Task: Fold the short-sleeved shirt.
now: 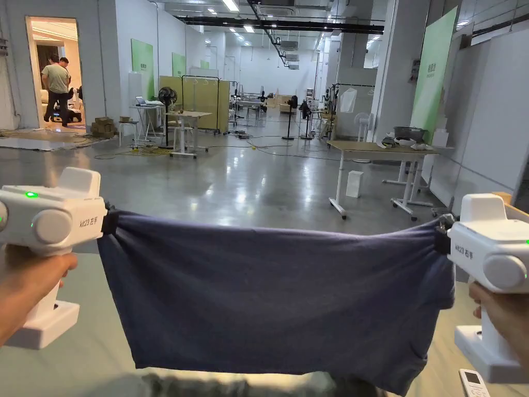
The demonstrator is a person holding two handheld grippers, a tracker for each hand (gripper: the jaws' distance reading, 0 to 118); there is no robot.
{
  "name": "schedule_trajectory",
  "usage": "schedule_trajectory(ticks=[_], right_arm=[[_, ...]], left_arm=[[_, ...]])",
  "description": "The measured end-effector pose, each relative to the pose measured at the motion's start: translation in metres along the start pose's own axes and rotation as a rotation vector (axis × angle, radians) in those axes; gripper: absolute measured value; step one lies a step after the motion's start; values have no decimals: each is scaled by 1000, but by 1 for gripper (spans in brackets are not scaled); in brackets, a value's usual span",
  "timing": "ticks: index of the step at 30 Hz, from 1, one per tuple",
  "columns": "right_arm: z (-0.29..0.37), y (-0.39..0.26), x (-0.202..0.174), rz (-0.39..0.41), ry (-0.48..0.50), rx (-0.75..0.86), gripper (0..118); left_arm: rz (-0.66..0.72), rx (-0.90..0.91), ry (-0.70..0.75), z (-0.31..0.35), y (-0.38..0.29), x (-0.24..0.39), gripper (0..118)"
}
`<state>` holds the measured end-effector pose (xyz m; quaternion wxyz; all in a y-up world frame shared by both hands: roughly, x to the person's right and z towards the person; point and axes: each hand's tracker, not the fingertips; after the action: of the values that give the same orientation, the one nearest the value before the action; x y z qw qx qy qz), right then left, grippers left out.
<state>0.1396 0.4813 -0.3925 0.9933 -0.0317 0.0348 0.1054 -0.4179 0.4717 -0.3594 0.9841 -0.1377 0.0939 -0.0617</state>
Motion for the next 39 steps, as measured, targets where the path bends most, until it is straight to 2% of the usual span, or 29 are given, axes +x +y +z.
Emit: schedule_trajectory(ticks=[12, 13, 15, 16, 18, 19, 21, 27, 28, 31, 34, 36, 39], right_arm=[[133, -114, -12, 2, 47, -120, 4], [145, -127, -13, -22, 52, -165, 4], [173, -137, -20, 24, 58, -155, 4], [185, -149, -23, 2, 59, -203, 4], [206, -166, -25, 51, 60, -182, 4], [215, -181, -27, 8, 70, -260, 4], [231, -197, -33, 43, 68, -255, 4], [258, -259, -48, 22, 105, -442, 4], [262, -270, -51, 5, 99, -506, 4], [267, -298, -54, 31, 105, -566, 4], [265, -327, -54, 23, 112, -639, 4], [262, -340, -54, 5, 108, -691, 4], [263, -337, -58, 25, 105, -731, 4]], left_arm=[[80, -86, -41, 108, -146, 1, 6], [77, -105, -53, 118, -160, 1, 6], [93, -129, -46, 133, -187, 3, 6], [88, -153, -52, 140, -201, 4, 6], [92, -176, -47, 154, -227, 3, 6], [122, -209, -48, 160, -242, 2, 6], [153, -245, -59, 168, -266, 4, 6], [165, -398, -45, 188, -330, 10, 6], [157, -428, -42, 190, -339, 11, 6], [93, -513, -43, 197, -356, 18, 6], [62, -588, -68, 186, -382, 19, 6], [45, -648, -59, 178, -394, 20, 6], [34, -706, -54, 181, -393, 35, 6]])
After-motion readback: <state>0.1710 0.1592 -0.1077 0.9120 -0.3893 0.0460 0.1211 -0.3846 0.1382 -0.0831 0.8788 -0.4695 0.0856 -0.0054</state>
